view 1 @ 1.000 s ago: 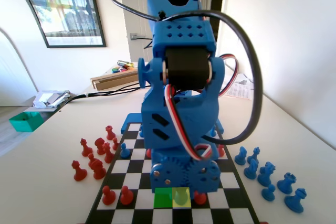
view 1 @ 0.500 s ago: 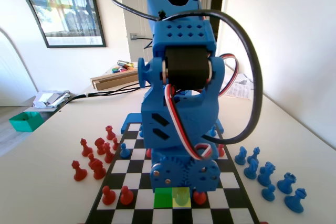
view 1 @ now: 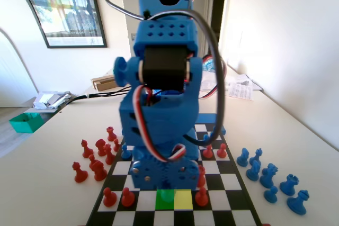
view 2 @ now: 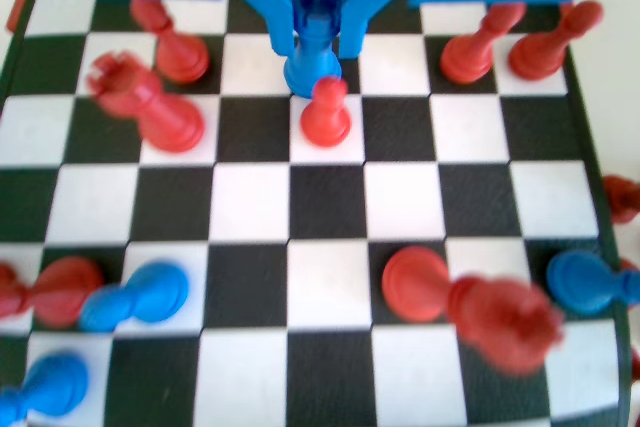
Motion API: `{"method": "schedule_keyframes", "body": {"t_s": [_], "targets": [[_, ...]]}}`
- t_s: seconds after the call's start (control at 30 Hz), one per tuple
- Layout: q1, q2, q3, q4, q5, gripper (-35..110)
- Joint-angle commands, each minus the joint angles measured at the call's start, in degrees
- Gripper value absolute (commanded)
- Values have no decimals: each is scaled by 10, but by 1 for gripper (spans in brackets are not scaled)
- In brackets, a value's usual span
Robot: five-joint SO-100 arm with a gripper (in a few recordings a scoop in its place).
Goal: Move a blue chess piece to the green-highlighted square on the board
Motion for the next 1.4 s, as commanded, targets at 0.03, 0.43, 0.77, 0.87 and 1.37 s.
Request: {"method": "schedule_keyframes", "body": {"t_s": [0.03,0.43,0.77,0.87,1.37], "targets": [[20,56,-30,-2,-11,1],[18,43,-29,-23,-10,1],[7,43,-17,-29,-6,2],[6,43,-10,-32,-8,5],[11,44,-7,-29,-12,14]]}}
